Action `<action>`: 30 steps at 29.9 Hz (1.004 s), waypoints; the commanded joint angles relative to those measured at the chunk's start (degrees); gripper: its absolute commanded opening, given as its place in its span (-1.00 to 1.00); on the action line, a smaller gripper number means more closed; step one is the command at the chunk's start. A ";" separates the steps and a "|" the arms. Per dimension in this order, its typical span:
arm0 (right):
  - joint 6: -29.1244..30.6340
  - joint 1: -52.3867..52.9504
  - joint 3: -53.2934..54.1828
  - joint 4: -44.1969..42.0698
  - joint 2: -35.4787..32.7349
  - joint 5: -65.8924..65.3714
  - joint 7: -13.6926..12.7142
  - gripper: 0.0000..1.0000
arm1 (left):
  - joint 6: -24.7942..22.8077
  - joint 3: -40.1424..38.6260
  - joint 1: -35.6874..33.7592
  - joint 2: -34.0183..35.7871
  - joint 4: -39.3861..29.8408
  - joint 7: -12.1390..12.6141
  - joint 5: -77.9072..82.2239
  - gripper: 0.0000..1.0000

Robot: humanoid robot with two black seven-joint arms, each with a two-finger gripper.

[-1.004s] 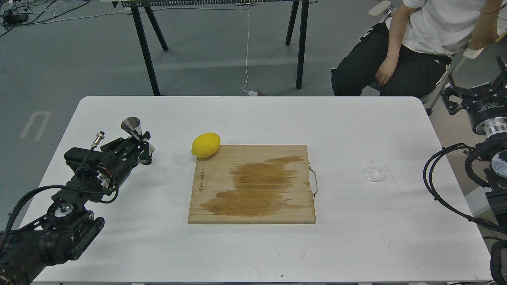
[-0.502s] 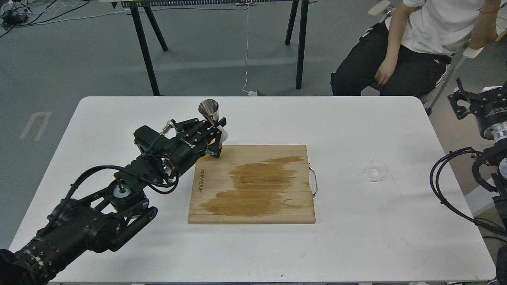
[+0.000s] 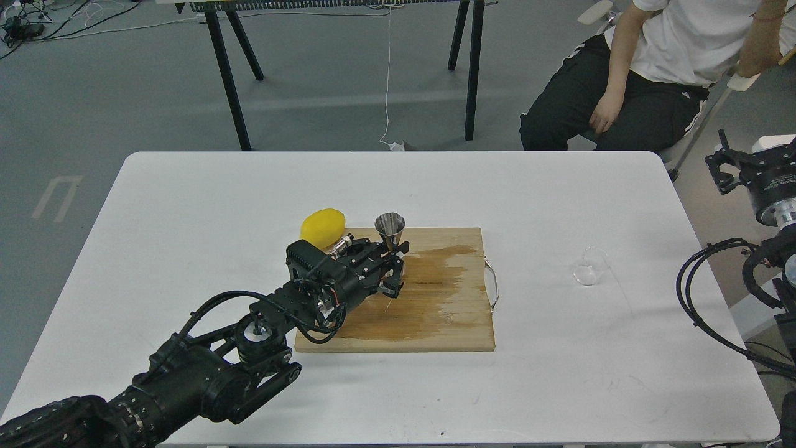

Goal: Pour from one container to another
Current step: 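Carry the jigger with the left gripper onto the wooden board, then set the jigger upright on the board and open the left gripper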

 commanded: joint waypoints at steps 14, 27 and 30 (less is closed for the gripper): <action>0.00 -0.43 0.01 -0.10 0.09 0.00 0.04 0.99 | -0.73 1.41 -0.24 -0.09 1.74 2.22 -0.01 -0.40; 0.00 -0.43 0.01 -0.02 0.00 0.00 0.04 0.99 | -0.73 1.23 0.11 -0.09 0.95 4.15 -0.01 0.32; 0.00 -0.43 0.01 -0.02 0.09 0.00 0.04 0.99 | -0.65 1.32 0.11 -0.09 0.69 4.07 -0.01 0.48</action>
